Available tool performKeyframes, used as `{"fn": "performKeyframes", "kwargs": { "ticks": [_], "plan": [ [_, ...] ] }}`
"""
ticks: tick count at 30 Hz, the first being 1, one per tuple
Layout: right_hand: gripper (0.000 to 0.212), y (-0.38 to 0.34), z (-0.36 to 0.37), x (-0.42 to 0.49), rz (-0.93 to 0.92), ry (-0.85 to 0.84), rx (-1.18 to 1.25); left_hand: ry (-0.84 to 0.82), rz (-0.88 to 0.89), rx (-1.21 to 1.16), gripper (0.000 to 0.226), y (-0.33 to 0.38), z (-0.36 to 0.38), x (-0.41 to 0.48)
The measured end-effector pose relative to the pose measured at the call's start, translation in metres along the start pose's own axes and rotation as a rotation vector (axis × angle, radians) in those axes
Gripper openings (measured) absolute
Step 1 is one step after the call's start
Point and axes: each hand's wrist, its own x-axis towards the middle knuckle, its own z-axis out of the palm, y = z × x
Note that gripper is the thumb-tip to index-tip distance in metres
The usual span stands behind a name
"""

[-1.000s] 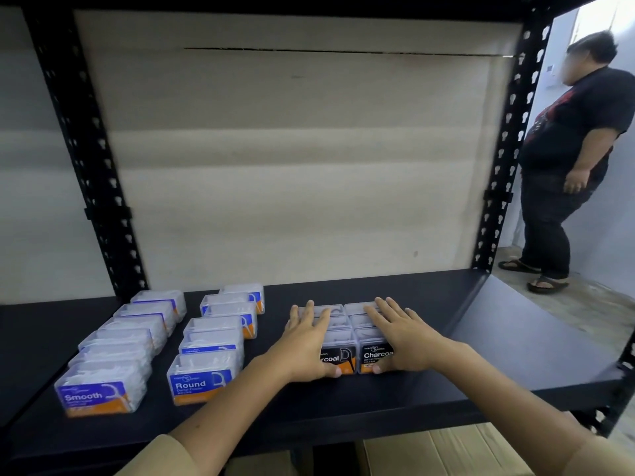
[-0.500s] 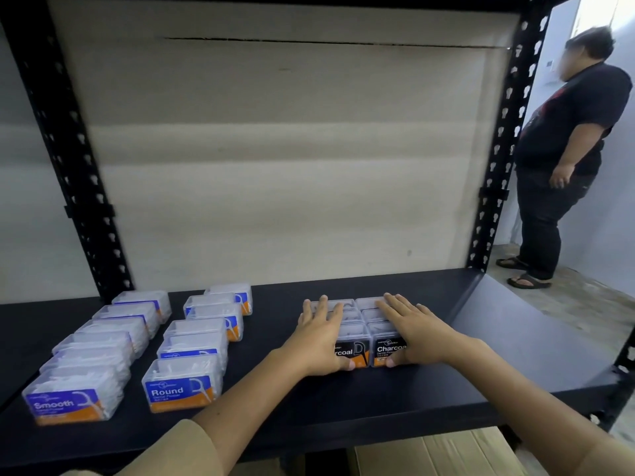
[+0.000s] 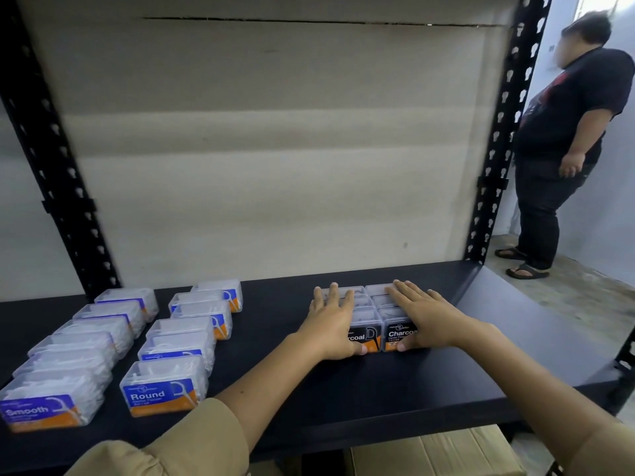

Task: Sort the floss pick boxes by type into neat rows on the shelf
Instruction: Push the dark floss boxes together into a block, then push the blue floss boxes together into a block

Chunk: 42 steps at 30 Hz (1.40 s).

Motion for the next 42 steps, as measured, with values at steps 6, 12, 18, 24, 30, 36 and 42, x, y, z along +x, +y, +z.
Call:
{"fn": "performKeyframes", "kwargs": {
  "ticks": [6,12,18,24,30,36,42],
  "plan": [
    [0.105,0.004,-0.001,0.002,0.009,-0.006,-0.002,0.0,0.003,0.013,0.103,0.002,0.001,0.006],
    [0.105,0.003,-0.002,0.001,0.019,-0.022,-0.009,0.003,0.003,0.085,0.103,0.002,-0.002,0.005],
    [0.103,-0.006,-0.006,-0.006,0.079,-0.027,0.003,-0.003,0.033,0.077,0.105,-0.004,-0.01,-0.008],
    [0.089,-0.044,-0.016,-0.013,0.006,0.087,0.061,0.079,0.047,0.043,0.098,-0.037,-0.02,-0.046],
    [0.075,-0.11,-0.021,-0.007,-0.137,0.167,0.116,0.145,-0.067,0.007,0.086,-0.085,-0.028,-0.098],
    [0.064,-0.177,-0.014,0.009,-0.27,0.21,0.181,0.179,-0.152,0.03,0.091,-0.132,-0.029,-0.144],
    [0.053,-0.234,-0.01,0.035,-0.367,0.227,0.284,0.169,-0.208,0.071,0.102,-0.166,-0.023,-0.17]
  ]
}}
